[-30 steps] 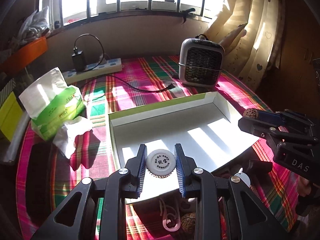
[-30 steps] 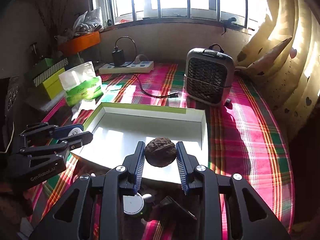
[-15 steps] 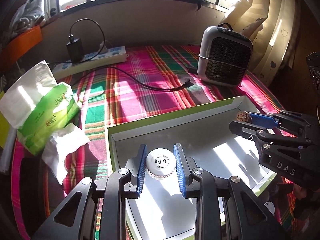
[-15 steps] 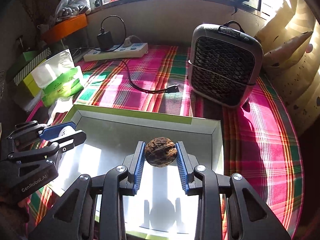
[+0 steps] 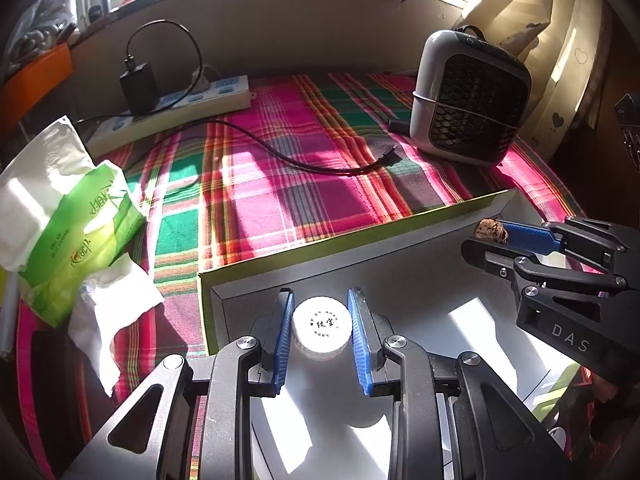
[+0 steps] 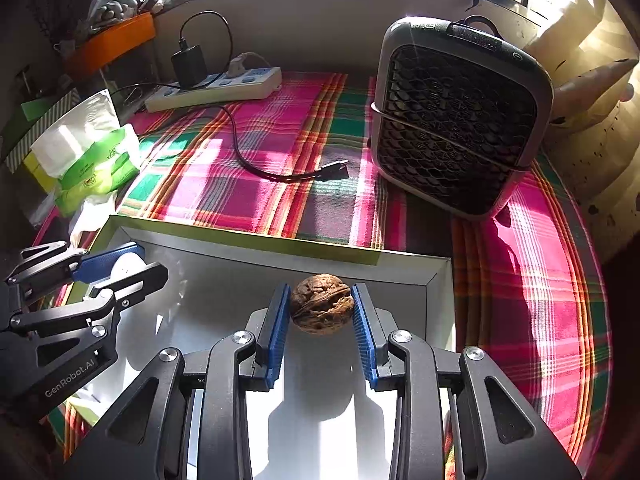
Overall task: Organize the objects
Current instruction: 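Lower the jar and open the left tool while the right tool releases the walnut in the box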
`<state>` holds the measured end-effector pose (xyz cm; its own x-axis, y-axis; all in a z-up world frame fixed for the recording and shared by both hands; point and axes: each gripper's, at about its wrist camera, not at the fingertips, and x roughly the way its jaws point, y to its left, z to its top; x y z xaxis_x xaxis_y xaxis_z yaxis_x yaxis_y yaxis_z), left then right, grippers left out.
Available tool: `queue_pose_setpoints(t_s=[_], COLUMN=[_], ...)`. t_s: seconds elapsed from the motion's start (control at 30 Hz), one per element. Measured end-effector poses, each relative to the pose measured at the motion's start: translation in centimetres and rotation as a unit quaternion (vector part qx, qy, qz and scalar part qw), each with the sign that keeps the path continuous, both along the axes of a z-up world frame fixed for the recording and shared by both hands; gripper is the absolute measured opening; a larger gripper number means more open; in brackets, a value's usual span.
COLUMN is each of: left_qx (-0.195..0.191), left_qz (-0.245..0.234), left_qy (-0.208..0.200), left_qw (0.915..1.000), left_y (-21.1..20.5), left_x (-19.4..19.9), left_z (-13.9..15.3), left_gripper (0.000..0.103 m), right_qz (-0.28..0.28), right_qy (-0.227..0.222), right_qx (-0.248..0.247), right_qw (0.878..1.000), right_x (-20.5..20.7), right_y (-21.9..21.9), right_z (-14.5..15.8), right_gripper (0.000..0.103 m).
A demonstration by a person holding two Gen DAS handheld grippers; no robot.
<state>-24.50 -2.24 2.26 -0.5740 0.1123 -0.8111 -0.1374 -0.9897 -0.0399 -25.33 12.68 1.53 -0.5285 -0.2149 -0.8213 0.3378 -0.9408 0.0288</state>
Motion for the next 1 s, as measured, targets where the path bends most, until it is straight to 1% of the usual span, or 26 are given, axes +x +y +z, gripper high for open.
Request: queue_pose_setpoints(t_s=[0.23,0.5,0.6,0.67,0.73,1.0], left_qx=[-0.001,-0.006,-0.004,-0.003,-0.001,0.003], left_qz=[0.003,0.003,0.000,0.001,0.003,0.004], left_qy=[-0.007,-0.009,-0.009,-0.007,-0.007,0.002], left_qw=[1.0000,0.9999,1.0000,1.0000,1.0000,1.0000], left_y=[-0.1,-0.1,0.0,-0.1,-0.2,-0.3], left_x=[-0.2,-0.3,-0.2,-0.2,-0.1,1.2], left_z=[-0.4,-0.4,-0.4,-0.3,-0.2,0.6], left_gripper=[0.025,0.025,0.030,0.034,0.036,0.039], right_qz=[-0.004,-0.009,-0.009,-0.010,-0.010,-0.016], right_qy=[-0.010,-0.008,-0.008,-0.009,-0.006,0.005], right_qx=[0.009,0.017,0.015,0.013,0.011,0.007], right_qw=[1.000,1.000,1.000,1.000,1.000,1.000], right_x=[-0.3,-0.2,-0.2,-0.2,0.0,0.9], right_y=[-0.1,-0.3,-0.3,-0.3,-0.2,0.1], right_z=[-0.7,-0.8,-0.8,-0.8,-0.7,0.0], right_gripper=[0.032,0.032,0.032,0.036,0.045,0.049])
